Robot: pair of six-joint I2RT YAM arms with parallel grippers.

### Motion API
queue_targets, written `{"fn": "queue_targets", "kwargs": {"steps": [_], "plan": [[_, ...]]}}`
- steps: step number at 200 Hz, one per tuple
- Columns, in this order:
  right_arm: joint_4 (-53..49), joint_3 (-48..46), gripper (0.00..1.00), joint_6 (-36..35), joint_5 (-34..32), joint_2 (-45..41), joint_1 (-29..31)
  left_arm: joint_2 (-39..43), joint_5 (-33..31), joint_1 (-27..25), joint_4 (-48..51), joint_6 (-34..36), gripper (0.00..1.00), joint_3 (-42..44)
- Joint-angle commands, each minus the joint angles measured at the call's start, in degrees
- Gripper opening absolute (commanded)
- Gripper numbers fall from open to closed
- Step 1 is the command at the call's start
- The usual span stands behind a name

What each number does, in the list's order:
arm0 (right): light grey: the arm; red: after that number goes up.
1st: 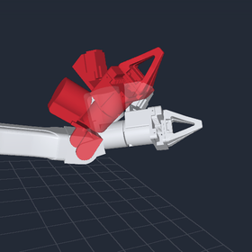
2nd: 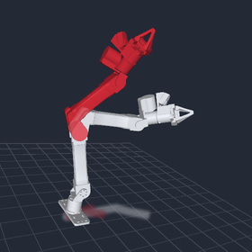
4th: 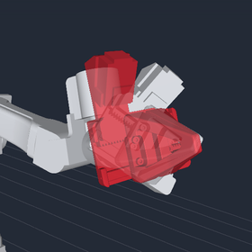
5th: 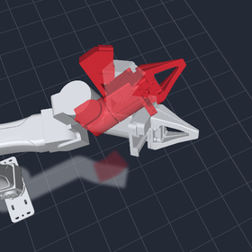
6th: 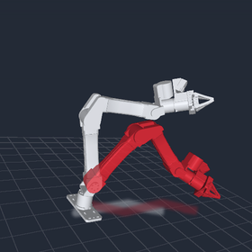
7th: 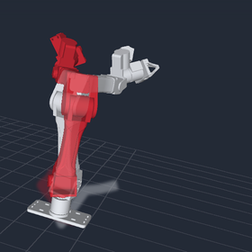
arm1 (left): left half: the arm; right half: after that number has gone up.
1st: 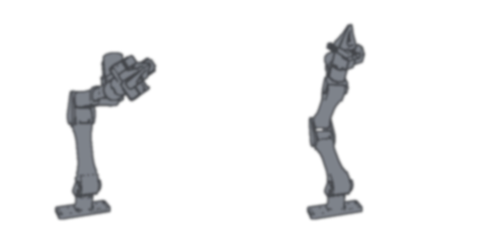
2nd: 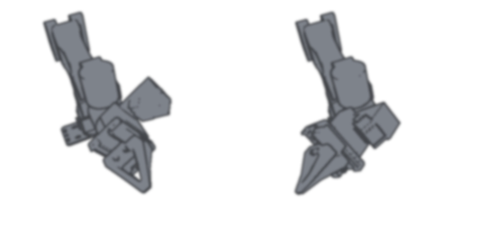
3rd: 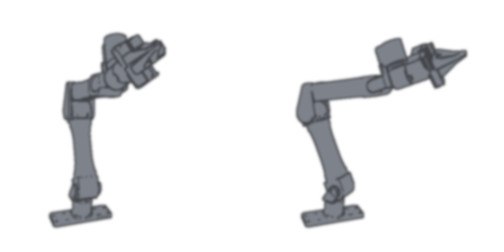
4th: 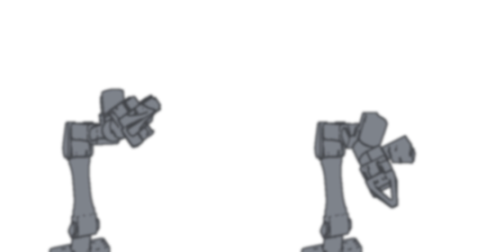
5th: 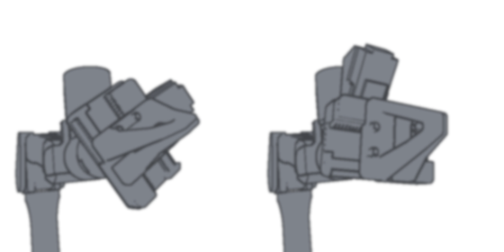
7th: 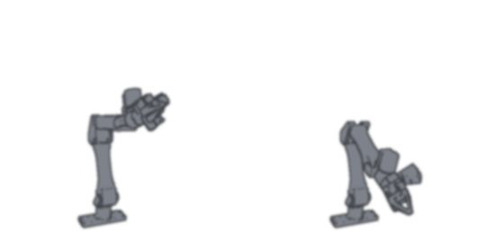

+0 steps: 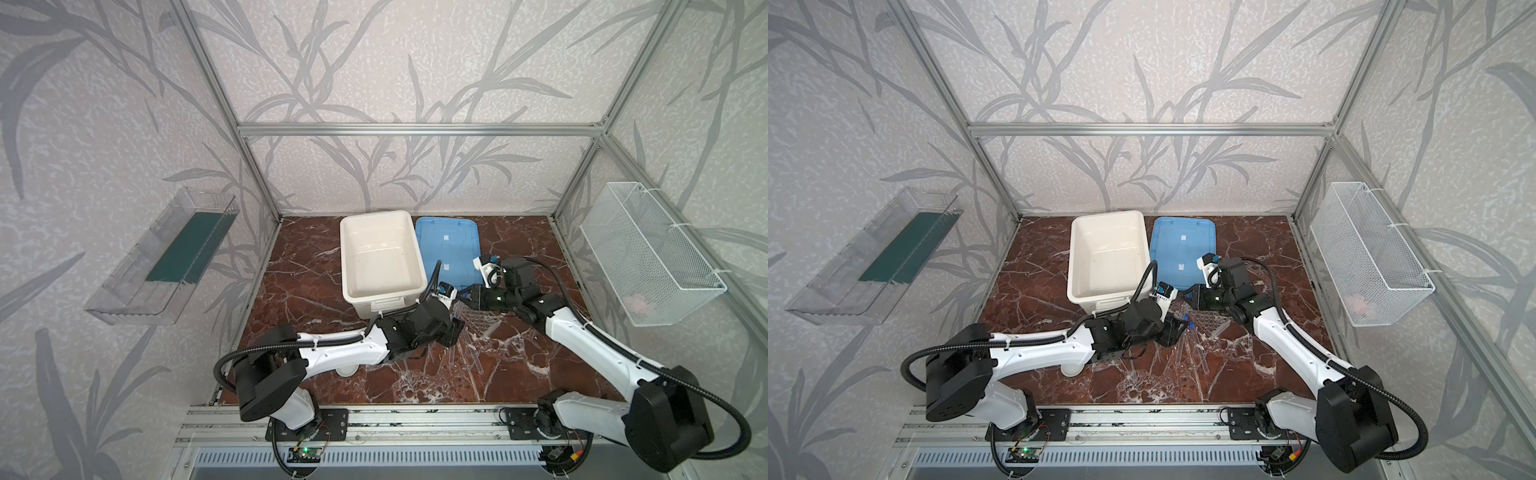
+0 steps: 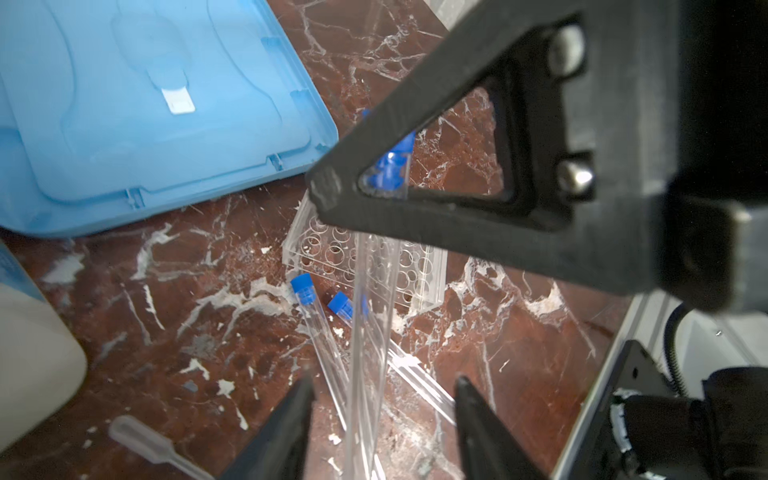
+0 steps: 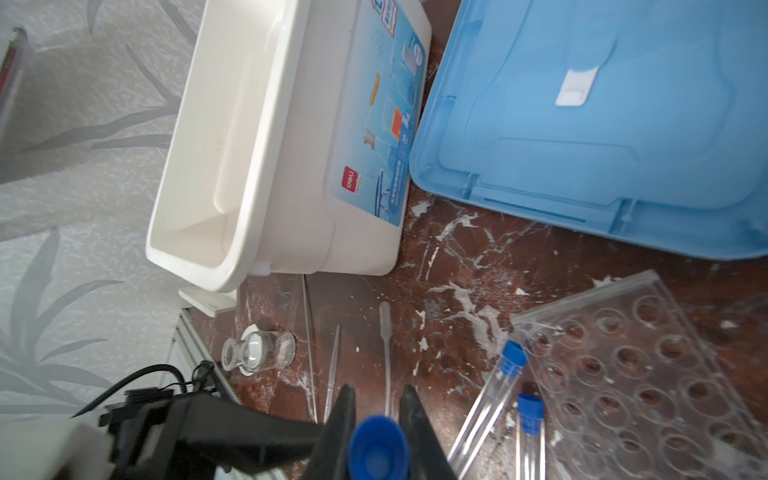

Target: Organize the chemistry lab equipment

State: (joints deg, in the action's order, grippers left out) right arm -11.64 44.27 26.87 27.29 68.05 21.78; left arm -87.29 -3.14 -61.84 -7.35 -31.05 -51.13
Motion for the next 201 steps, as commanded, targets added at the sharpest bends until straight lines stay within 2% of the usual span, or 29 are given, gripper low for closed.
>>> {"fn": "queue_targets", "kwargs": {"steps": [1,13,44,65,94,111,127,147,169,201], "plan": [[-3.1,1.2,0.19,-5.4,-9.9,-5.6,0.2,4.1,0.6,-0.3,0.3,-1.4,0.89,-2.3],[-2.8,0.7,0.19,-7.1,-14.5,-8.4,0.2,4.7,1.3,-0.2,0.6,-3.0,0.99,-3.5],[1.1,-0.3,0.19,-11.3,-23.6,-13.5,0.2,4.0,2.8,0.3,1.6,-9.3,0.99,-6.5],[6.4,-1.1,0.19,-14.3,-28.2,-14.1,0.2,2.2,3.1,1.4,7.0,-14.9,0.99,-9.5],[14.0,-2.6,0.19,-18.3,-32.3,-12.2,0.2,0.2,4.7,3.3,7.7,-16.3,0.99,-10.0],[17.1,-3.1,0.19,-20.3,-33.5,-10.2,0.2,-0.5,7.4,4.5,3.9,-17.4,0.99,-8.8],[18.8,-3.2,0.19,-21.4,-34.0,-8.1,0.2,-0.7,6.2,4.6,0.7,-17.1,0.99,-7.7],[21.3,-3.5,0.19,-21.8,-33.3,-5.7,0.2,-2.7,6.7,4.9,2.1,-14.8,0.99,-10.0],[23.6,-3.7,0.19,-21.6,-31.7,-3.0,0.2,-4.4,6.9,5.4,0.0,-15.5,0.99,-10.6],[22.9,-2.7,0.18,-19.3,-30.8,0.8,0.2,-5.2,1.9,5.8,5.6,-14.7,0.99,-12.7]]}}
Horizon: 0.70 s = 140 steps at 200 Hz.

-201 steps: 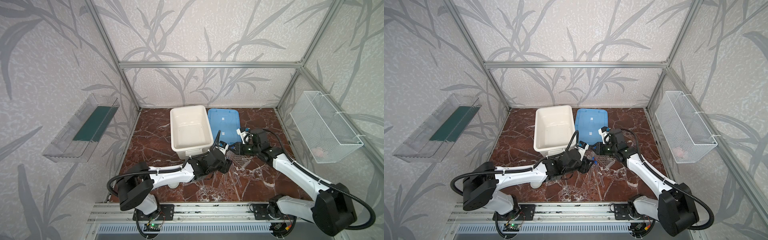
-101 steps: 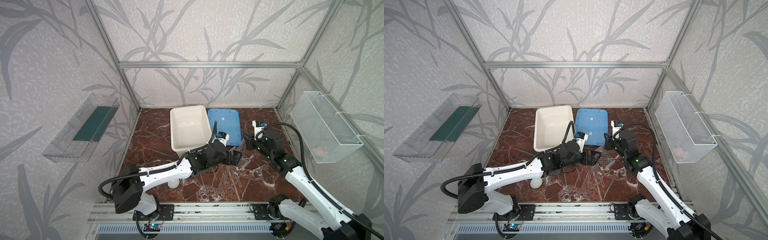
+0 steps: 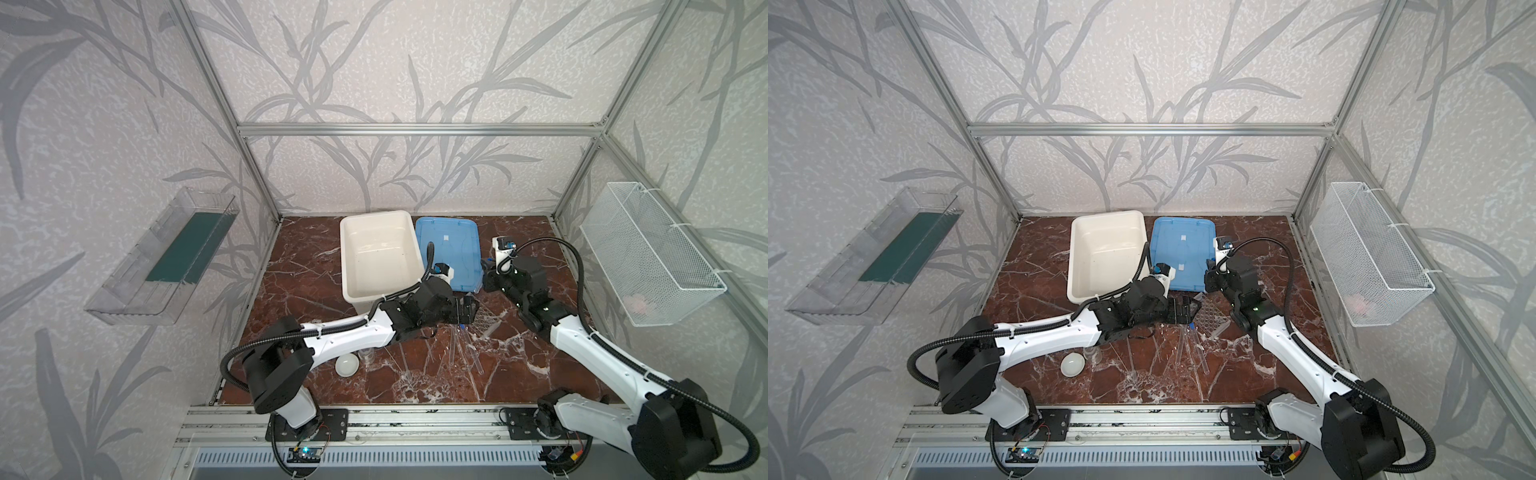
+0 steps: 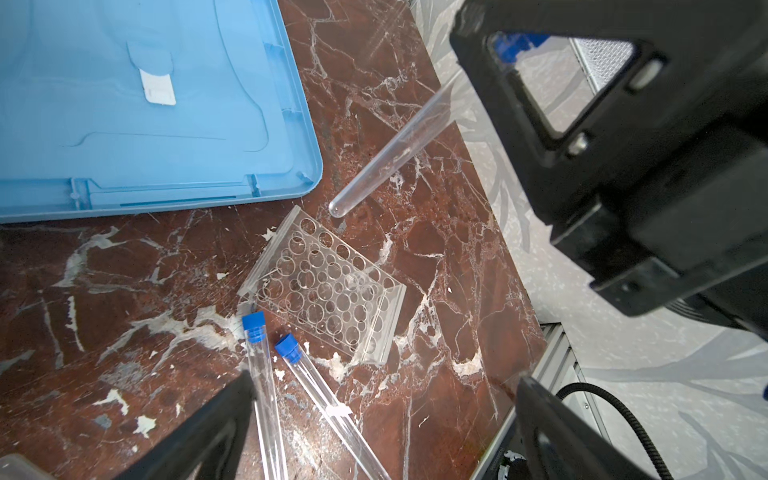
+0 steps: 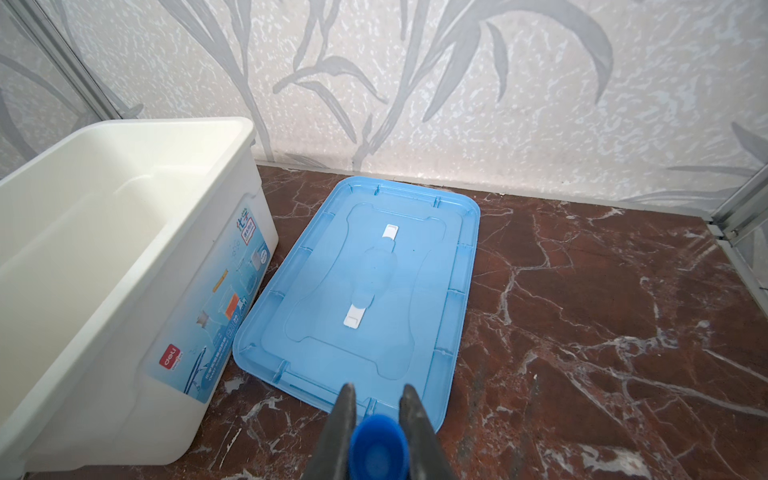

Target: Organize the chemistry lab equipment

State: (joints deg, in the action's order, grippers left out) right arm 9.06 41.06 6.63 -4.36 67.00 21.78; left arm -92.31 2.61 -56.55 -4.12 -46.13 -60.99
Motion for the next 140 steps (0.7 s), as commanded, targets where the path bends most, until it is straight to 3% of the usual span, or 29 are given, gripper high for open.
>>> {"fn": "queue_targets", "kwargs": {"steps": [1,140], "plan": [[2.2,0.5,0.18,1.0,0.8,1.9,0.3,-0.2,-3.9,0.5,2.4,0.4,0.99,-2.8],[8.1,-3.9,0.18,1.3,-1.7,6.6,0.4,-2.6,-8.0,0.2,2.0,-0.9,0.99,-3.6]]}}
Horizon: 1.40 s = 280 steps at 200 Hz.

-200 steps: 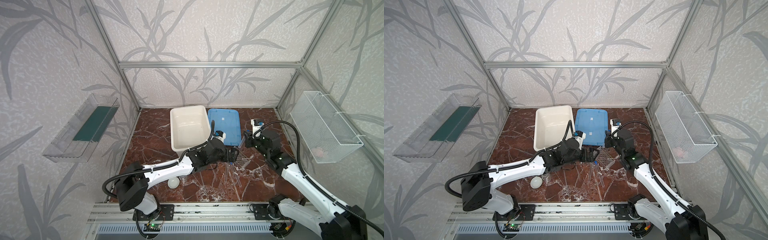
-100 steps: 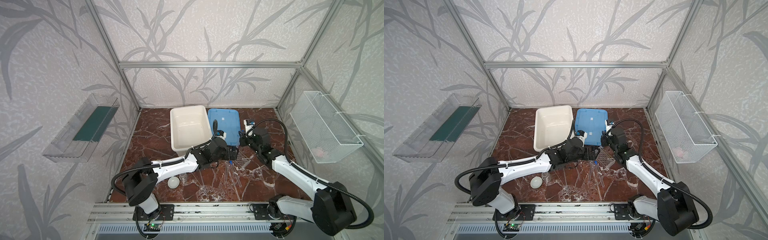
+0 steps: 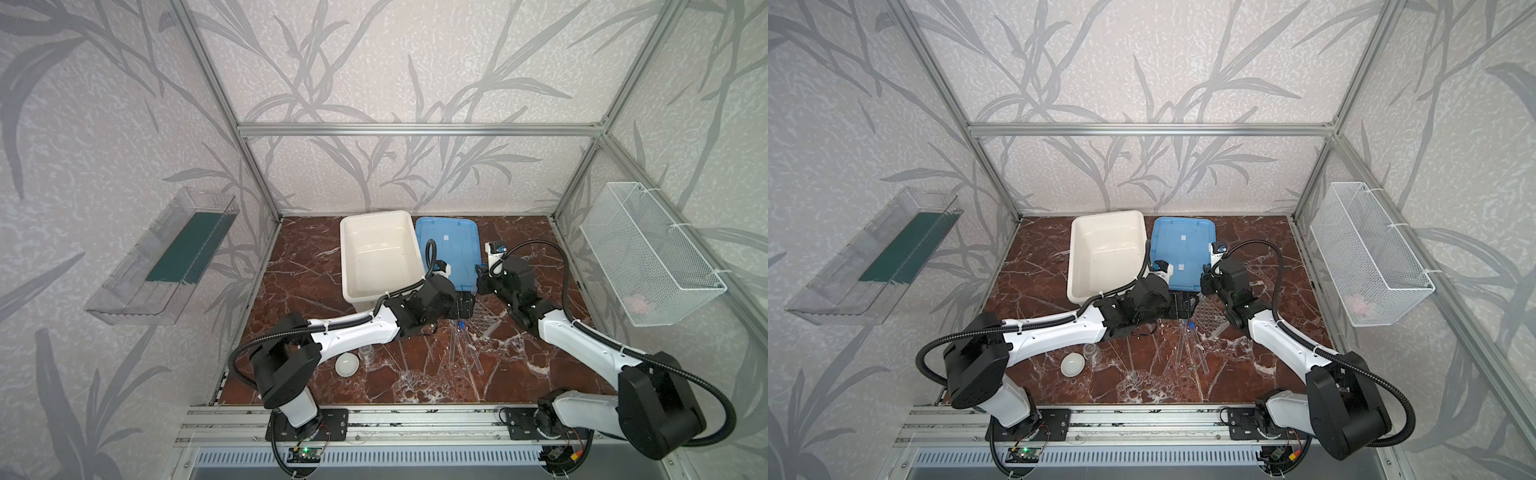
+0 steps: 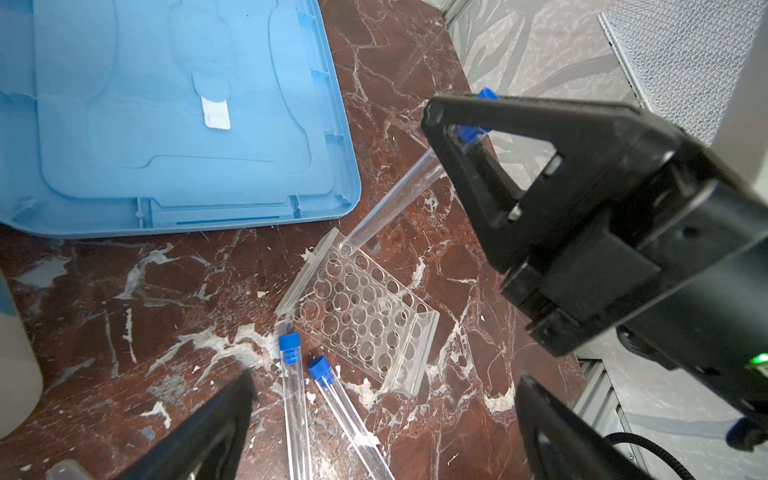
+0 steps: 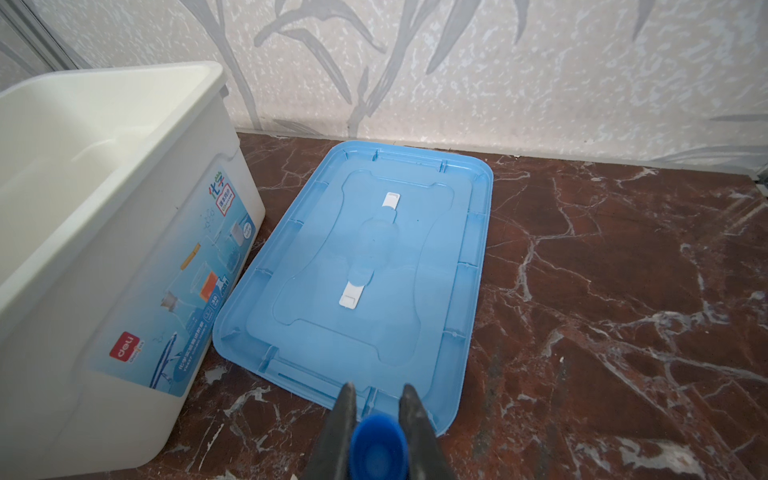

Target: Organize the chemistry lab equipment

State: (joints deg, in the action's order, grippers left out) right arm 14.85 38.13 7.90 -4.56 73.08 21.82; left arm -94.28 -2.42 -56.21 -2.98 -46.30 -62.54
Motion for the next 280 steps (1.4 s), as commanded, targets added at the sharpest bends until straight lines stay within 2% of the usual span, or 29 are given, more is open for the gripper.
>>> {"fn": "queue_targets", "kwargs": {"steps": [1,67,119,158,173,179,181,215,245,280], "plan": [[2.3,-1.0,0.18,0.0,-1.5,0.5,0.3,-0.7,-3.0,-0.1,0.9,-0.8,0.99,-2.0],[5.4,-3.1,0.19,-2.0,-3.0,2.8,1.7,-2.1,-4.4,-0.1,2.4,-1.5,0.99,-2.3],[4.9,-3.9,0.27,-2.2,-5.6,1.0,4.5,-2.1,-4.4,-0.1,3.0,-1.3,0.99,-2.6],[0.0,-2.5,0.60,0.3,-7.5,-2.5,4.7,-1.2,-5.6,-0.8,5.1,0.8,0.99,-2.7],[-2.4,-1.8,0.82,2.4,-9.0,-4.8,4.6,-0.3,-5.5,-1.2,5.7,1.8,0.99,-2.4],[-3.1,-1.6,0.98,3.1,-9.5,-5.7,4.6,0.1,-5.1,-1.3,5.9,2.2,0.99,-2.2],[-3.6,-1.6,1.00,3.3,-9.5,-6.0,4.6,0.2,-5.0,-1.3,6.0,2.3,0.99,-2.2],[-16.5,2.0,0.99,6.2,-7.6,-12.6,4.4,2.4,-2.1,-2.6,9.1,4.2,0.99,-1.9],[-29.0,4.8,0.99,9.3,-0.4,-19.3,3.7,3.8,0.3,-3.9,14.7,5.5,0.99,-1.9],[-44.4,7.7,0.99,11.9,7.8,-25.1,1.5,3.6,1.8,-4.9,22.3,9.2,0.94,-2.7]]}}
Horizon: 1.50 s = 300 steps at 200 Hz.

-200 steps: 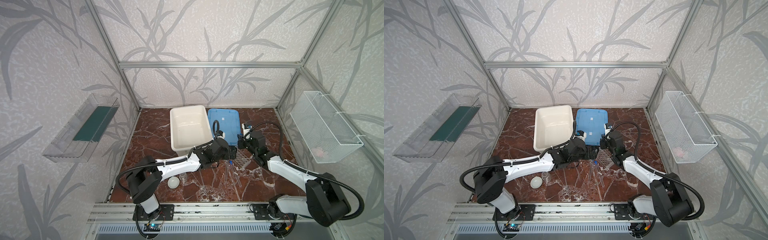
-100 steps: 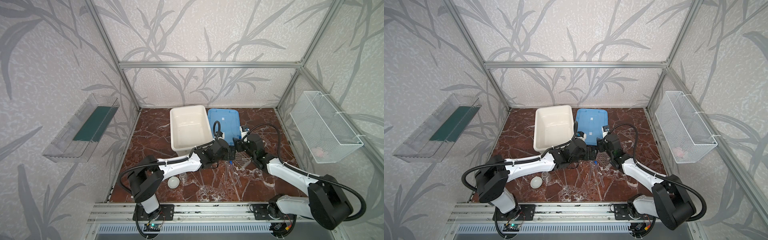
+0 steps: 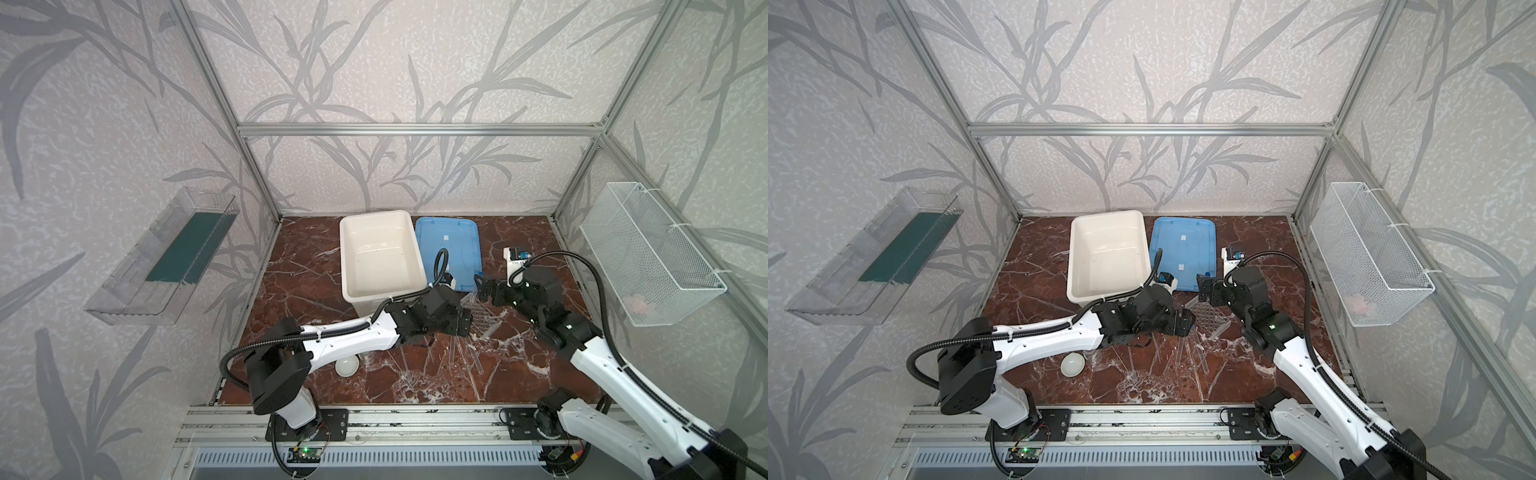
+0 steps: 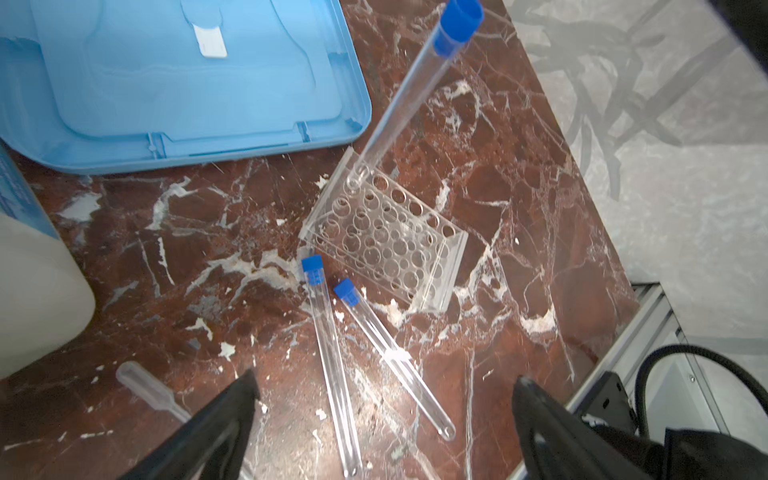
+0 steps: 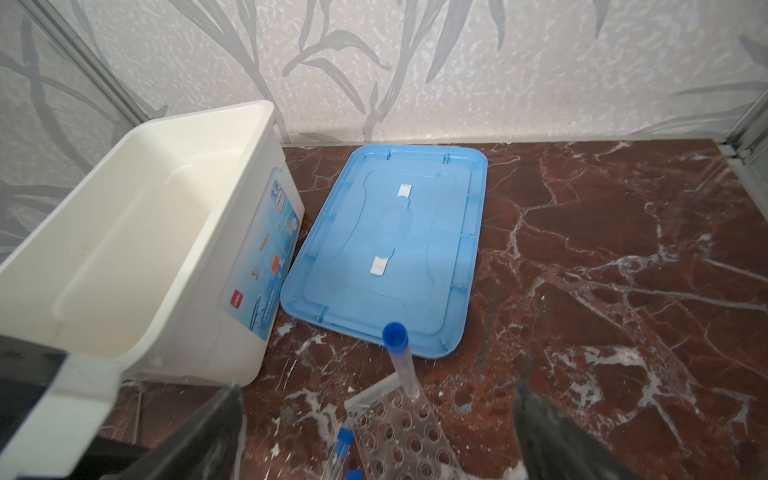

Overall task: Organize the chemistry lab equipment
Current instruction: 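Open and withdraw the right gripper while the left gripper moves to another tube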

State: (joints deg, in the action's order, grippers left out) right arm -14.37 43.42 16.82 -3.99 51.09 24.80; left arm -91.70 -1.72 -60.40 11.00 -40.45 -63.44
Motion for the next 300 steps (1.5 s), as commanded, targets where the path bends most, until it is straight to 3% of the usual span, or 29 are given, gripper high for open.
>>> {"fn": "queue_targets", "kwargs": {"steps": [1,57,119,167,236,300], "plan": [[-15.7,2.5,0.99,3.0,7.5,-3.3,-1.5,1.0,1.0,-0.7,8.7,3.5,0.94,-1.9],[-32.1,2.0,0.99,5.7,16.5,-9.4,-1.9,-4.2,3.2,-1.2,16.8,6.8,0.88,-6.7],[-33.3,-2.8,0.99,11.1,19.5,-12.8,-1.9,-13.8,2.8,-2.5,20.6,7.5,0.80,-12.3],[-33.5,-3.8,1.00,12.1,18.1,-13.5,-2.0,-18.3,1.4,-3.0,22.8,7.5,0.66,-14.9],[-33.7,-4.1,0.98,12.1,15.1,-15.6,-2.3,-22.5,0.0,-3.2,24.0,7.6,0.55,-16.7],[-33.4,-4.2,0.97,11.8,14.6,-15.6,-2.6,-25.5,-5.4,-3.5,27.6,7.7,0.43,-19.0]]}}
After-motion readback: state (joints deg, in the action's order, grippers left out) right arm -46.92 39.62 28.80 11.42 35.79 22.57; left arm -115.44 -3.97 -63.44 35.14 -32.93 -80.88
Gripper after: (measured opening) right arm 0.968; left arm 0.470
